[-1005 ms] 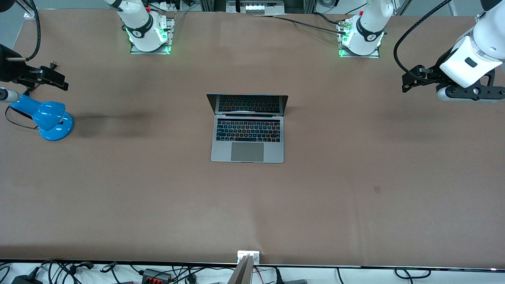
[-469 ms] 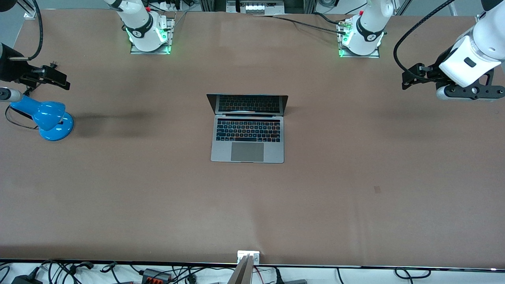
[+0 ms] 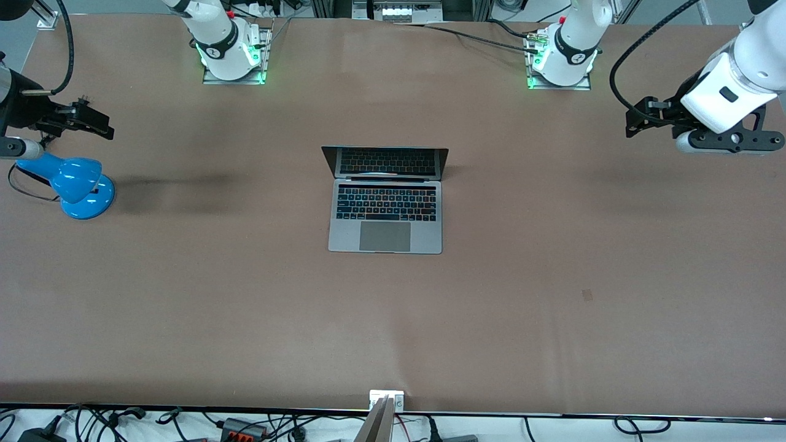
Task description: Close laptop with both arms from behind
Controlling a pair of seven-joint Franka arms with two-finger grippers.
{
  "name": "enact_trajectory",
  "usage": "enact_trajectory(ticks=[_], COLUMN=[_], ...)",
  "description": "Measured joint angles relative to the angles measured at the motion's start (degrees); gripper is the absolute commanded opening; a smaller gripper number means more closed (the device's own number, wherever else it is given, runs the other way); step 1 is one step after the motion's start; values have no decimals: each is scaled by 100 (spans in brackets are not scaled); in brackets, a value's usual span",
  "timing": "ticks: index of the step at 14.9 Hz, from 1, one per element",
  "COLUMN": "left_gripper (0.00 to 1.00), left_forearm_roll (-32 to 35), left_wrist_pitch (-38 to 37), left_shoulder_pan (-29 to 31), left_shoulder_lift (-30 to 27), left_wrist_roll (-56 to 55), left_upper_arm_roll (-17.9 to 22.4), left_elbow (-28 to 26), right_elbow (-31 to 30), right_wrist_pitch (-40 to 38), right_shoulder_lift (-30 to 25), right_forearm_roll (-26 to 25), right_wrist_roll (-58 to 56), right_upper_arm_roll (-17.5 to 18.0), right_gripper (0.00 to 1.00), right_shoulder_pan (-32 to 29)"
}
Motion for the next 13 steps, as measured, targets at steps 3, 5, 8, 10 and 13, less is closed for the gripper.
enact_trajectory(ticks=[3,5,8,10,13], left_gripper=[1,1,0,0,0], left_forearm_roll=[-4,-5,-15,-32,-36], left_wrist_pitch=[-62,-218,-551,-596,-596], left_shoulder_pan=[2,3,-7,-17,-27], left_shoulder_lift=[-38,-57,-69,-69,-68], left_wrist_roll=[0,0,0,1,-106], left_upper_arm_roll=[-17,-16,-29,-133,-378], left_elbow=[0,0,1,1,1], right_elbow=[0,0,0,0,0], right_wrist_pitch=[-3,-3,-9,-97,-225], right_shoulder_lift=[78,121,128,133,145], right_forearm_roll=[0,0,0,0,1], right_wrist_roll=[-69,-95,-113,-119,-128], right_upper_arm_roll=[-1,-2,-2,-2,-2], right_gripper=[4,0,0,0,0], right_shoulder_pan=[-5,-5,-6,-5,-4])
